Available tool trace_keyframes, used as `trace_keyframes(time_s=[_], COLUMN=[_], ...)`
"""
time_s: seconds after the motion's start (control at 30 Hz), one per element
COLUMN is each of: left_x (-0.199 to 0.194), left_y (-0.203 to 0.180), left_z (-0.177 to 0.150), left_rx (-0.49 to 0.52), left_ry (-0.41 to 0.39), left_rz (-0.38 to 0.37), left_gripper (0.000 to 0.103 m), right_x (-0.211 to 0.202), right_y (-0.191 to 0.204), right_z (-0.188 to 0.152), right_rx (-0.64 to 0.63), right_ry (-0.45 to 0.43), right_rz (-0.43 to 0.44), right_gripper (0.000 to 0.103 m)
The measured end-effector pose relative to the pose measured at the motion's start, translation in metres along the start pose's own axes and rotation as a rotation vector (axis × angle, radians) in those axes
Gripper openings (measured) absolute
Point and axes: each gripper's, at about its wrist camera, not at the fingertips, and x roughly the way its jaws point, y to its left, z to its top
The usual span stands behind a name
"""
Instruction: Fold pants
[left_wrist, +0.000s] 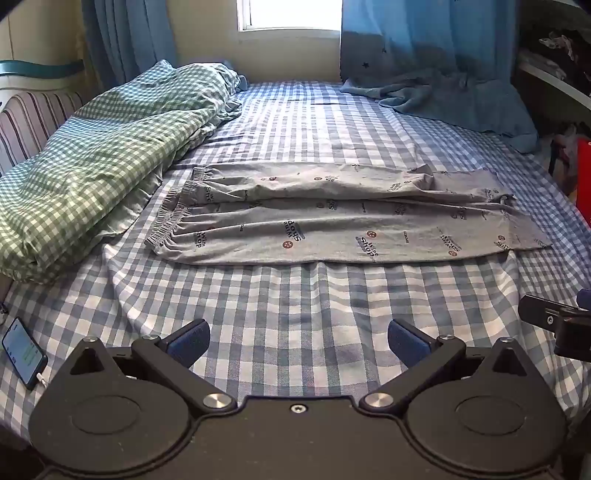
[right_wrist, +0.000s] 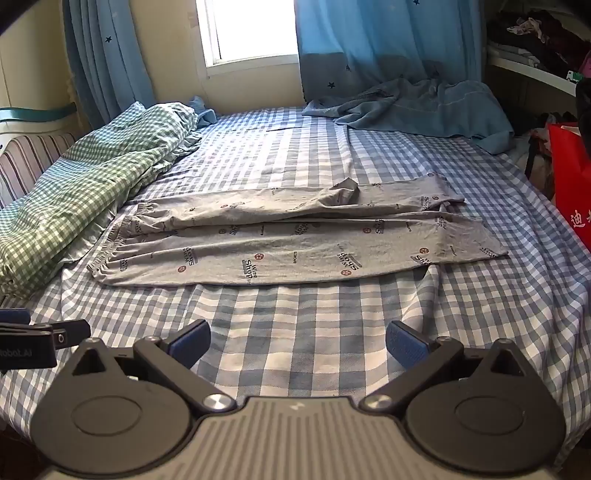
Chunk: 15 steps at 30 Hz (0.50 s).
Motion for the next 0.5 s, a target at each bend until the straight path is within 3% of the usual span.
trace_keyframes(time_s=[0.5], left_x=[0.0001], left_y=[-0.0005], left_z=[-0.0002], left_rx=[0.009], left_ry=[-0.003], left_rz=[0.01], left_gripper=[0.102], right_x=[0.0017], right_y=[0.0013], right_z=[-0.0003], right_rx=[0.002], right_ry=[0.003], right_rz=[0.003], right_gripper=[0.103])
